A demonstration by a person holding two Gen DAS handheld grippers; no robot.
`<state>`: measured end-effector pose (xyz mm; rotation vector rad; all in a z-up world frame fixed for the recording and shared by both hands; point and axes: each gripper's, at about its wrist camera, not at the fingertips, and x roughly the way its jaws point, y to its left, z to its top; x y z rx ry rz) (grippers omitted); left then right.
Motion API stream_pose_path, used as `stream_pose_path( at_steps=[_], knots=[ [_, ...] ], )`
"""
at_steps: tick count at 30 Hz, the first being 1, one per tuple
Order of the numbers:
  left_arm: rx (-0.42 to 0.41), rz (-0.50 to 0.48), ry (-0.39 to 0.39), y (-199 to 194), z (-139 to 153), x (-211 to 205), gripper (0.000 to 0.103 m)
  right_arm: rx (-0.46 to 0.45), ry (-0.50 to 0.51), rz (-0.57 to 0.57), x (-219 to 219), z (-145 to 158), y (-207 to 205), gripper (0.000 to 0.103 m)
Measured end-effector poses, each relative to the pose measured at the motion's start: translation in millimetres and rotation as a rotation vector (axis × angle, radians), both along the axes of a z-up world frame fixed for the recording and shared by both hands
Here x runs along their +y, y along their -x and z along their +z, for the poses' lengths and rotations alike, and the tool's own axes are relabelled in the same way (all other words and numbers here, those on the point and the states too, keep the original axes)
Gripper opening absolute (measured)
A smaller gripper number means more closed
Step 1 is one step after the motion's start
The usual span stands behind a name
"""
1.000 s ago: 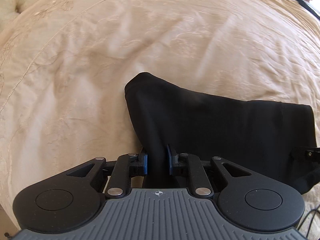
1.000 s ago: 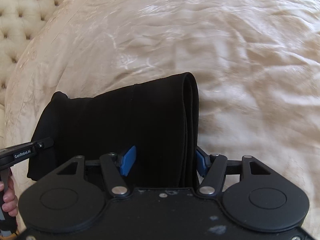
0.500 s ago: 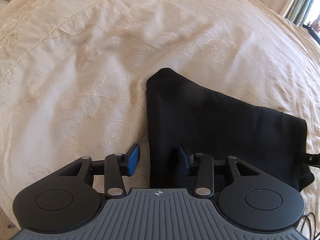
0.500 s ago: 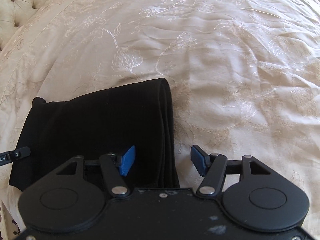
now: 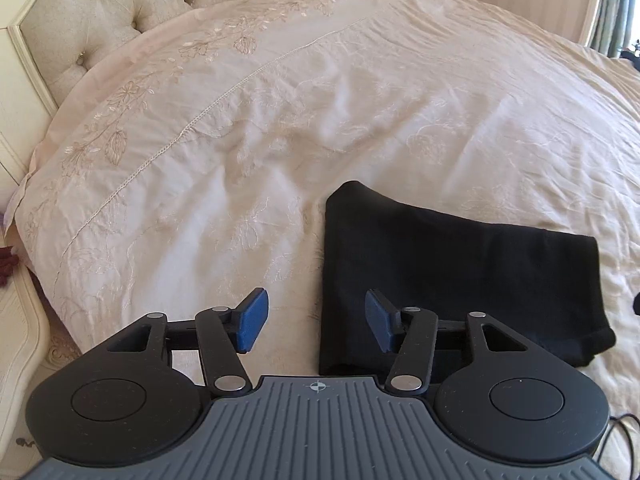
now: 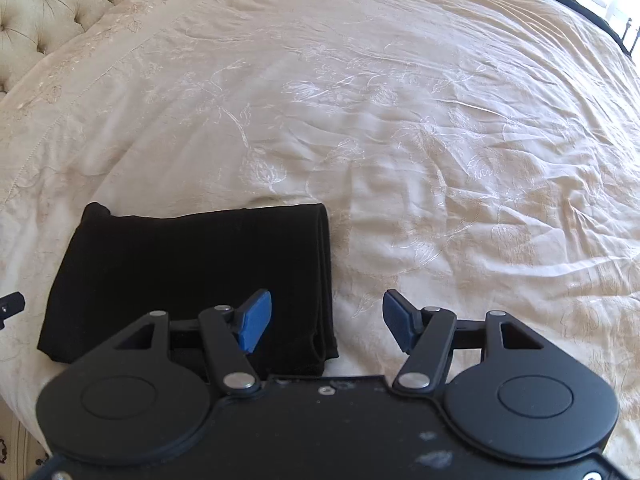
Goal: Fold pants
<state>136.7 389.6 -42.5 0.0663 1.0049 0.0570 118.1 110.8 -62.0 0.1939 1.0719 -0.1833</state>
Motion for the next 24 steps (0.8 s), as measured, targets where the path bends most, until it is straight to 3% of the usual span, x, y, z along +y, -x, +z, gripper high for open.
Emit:
stream_pose_path(
  at_steps=[5,9,11,17,24],
  knots=[
    [-0.029,-0.008,0.0,26.8,19.5,-21.0,0.053,0.018,0.011,0.02,21.1,19.1,26.7,0.066],
    [-0.024,-0.002,-0.006,43.5,27.1,-31.1,0.063,0.073,0.071,0.04,30.9,27.5,43.1,0.066],
    [-0.031,-0.008,-0.013,53.5,31.6,-36.2,0.063,0.074,0.102,0.049,36.0,35.7,55.5,0.066],
    [-0.021,-0.025,-0.025,75.2,46.9,-47.9,0.063,0.012,0.009,0.036,35.6,60.5,89.0,0.065],
    [0.013,-0.045,-0.025,95.8,61.9,-58.7,0.063,-0.034,-0.032,0.028,35.4,78.4,116.5,0.065]
  ],
)
